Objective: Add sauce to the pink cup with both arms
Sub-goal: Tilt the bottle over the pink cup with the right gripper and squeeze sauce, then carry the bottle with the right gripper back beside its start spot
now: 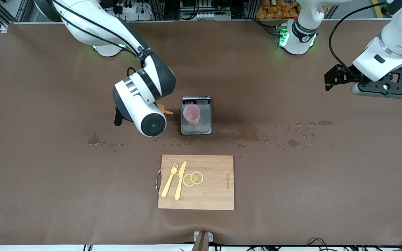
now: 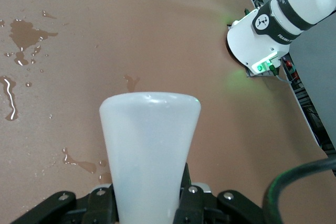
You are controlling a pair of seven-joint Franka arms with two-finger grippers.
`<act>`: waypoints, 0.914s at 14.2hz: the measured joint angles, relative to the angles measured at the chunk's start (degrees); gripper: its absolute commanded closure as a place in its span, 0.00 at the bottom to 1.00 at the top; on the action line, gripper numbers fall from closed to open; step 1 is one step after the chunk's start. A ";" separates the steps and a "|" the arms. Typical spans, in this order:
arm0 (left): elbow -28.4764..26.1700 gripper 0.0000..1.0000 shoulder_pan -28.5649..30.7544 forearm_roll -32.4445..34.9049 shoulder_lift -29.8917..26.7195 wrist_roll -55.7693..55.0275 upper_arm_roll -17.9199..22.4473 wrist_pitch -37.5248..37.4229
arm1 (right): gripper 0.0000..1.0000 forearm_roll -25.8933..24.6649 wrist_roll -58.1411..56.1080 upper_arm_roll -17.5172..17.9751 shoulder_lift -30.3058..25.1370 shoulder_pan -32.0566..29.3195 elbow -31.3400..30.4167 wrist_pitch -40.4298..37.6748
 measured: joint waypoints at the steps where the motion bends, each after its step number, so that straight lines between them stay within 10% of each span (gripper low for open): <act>1: 0.00 0.00 0.02 0.00 0.00 0.00 0.13 0.00 | 0.89 0.15 -1.31 0.00 -0.02 -0.72 0.31 0.01; 13: 0.24 0.00 2.42 0.00 0.32 -0.45 0.61 0.00 | 0.86 17.18 -31.63 -0.33 -1.14 -21.54 1.51 -0.02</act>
